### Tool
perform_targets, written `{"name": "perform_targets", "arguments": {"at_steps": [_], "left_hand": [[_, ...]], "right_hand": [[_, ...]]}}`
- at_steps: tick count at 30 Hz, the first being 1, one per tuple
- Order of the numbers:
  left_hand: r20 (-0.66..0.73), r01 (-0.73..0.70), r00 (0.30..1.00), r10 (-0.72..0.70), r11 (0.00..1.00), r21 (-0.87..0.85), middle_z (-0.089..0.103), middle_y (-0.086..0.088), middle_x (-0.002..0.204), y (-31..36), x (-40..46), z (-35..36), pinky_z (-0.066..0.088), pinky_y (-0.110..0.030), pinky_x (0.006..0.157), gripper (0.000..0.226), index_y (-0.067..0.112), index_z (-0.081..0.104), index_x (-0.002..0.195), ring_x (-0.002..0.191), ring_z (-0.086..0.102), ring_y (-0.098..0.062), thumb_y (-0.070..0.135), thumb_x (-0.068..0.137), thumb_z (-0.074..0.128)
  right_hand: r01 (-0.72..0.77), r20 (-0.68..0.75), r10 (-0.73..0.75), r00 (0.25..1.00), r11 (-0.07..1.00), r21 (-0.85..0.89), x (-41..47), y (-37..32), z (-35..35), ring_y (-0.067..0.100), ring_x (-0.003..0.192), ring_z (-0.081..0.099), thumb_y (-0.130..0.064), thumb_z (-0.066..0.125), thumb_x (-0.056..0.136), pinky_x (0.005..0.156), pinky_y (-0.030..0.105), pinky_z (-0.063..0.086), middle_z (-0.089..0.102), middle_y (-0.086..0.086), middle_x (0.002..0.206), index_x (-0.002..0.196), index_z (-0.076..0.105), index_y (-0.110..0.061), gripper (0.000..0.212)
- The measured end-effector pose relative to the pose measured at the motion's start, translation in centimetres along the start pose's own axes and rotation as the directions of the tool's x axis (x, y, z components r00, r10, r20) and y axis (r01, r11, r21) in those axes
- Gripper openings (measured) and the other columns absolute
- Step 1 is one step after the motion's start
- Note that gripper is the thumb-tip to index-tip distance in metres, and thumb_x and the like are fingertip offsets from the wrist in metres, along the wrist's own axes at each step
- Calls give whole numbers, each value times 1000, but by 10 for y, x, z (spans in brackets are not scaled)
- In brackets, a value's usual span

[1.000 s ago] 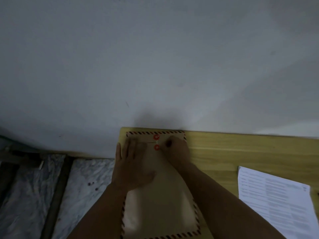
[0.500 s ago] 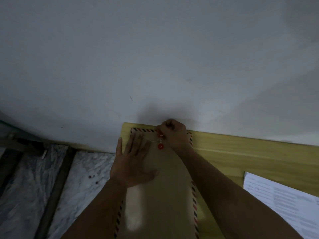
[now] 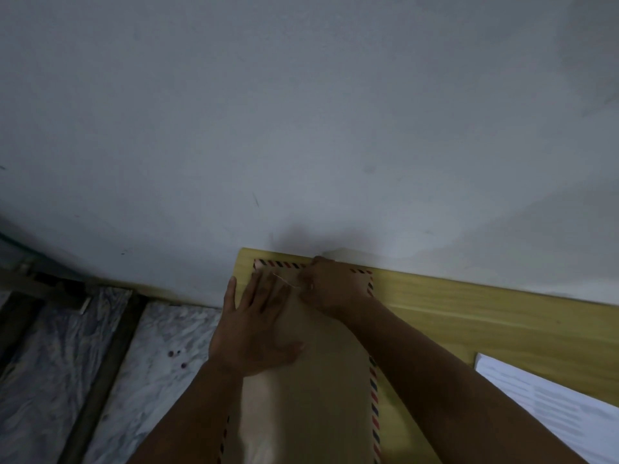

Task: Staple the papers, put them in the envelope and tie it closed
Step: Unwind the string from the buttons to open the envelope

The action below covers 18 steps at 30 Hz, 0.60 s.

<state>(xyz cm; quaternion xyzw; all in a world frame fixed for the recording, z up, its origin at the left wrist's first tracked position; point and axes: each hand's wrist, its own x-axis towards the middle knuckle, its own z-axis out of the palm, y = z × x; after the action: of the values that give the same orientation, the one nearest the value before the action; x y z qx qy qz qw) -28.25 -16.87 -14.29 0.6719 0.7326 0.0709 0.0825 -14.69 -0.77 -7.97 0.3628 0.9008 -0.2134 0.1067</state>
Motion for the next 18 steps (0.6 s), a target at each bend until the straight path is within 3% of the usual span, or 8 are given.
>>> {"name": "perform_targets", "arguments": {"at_steps": [4, 8, 11, 13, 16, 18], "left_hand": [[17, 16, 1000, -16, 1000, 4, 15, -6, 172, -2, 1, 2, 9, -69, 122, 117, 16, 34, 160, 161, -1, -27, 95, 74, 39], [-4, 23, 1000, -23, 1000, -4, 13, -3, 173, 0, 1, 2, 11, -68, 122, 118, 17, 31, 161, 161, 2, -27, 96, 74, 39], [-15, 17, 1000, -17, 1000, -17, 13, -4, 173, 0, 0, 3, 12, -69, 122, 118, 16, 33, 160, 160, 4, -27, 95, 73, 43], [-19, 15, 1000, -15, 1000, -23, 13, -4, 173, 0, 0, 2, 13, -69, 122, 118, 15, 35, 159, 160, 4, -27, 94, 73, 44], [-13, 20, 1000, -20, 1000, -13, 13, -4, 173, 0, 0, 1, 11, -68, 122, 118, 14, 34, 159, 161, 2, -27, 95, 73, 42], [-17, 13, 1000, -13, 1000, -14, 15, -6, 172, 0, 0, 2, 13, -69, 121, 118, 12, 37, 158, 160, 4, -28, 94, 74, 42]], "right_hand": [[34, -84, -43, 996, 995, -98, 9, 5, 19, 26, 87, 65, -35, 46, 96, 68, 34, 49, 58, -2, 102, 91, 69, -27, 25], [80, -155, -101, 983, 987, -137, 9, 5, 24, 25, 84, 60, -35, 42, 102, 64, 32, 32, 55, 1, 114, 104, 63, -18, 27], [23, -301, -26, 953, 1000, -14, 2, 9, 24, 21, 69, 54, -41, 50, 97, 58, 33, 36, 52, -4, 108, 98, 57, -21, 21], [-30, -393, 91, 915, 987, 157, -2, 11, 25, 18, 66, 56, -40, 57, 91, 57, 33, 43, 56, -5, 97, 90, 56, -22, 18], [-107, -416, 317, 852, 884, 454, -6, 13, 19, 10, 69, 59, -30, 68, 83, 61, 28, 46, 64, -6, 82, 83, 62, -21, 12], [-39, -379, 184, 907, 932, 359, -6, 18, 18, 11, 75, 61, -32, 68, 83, 66, 29, 49, 65, -7, 89, 87, 69, -22, 11]]}}
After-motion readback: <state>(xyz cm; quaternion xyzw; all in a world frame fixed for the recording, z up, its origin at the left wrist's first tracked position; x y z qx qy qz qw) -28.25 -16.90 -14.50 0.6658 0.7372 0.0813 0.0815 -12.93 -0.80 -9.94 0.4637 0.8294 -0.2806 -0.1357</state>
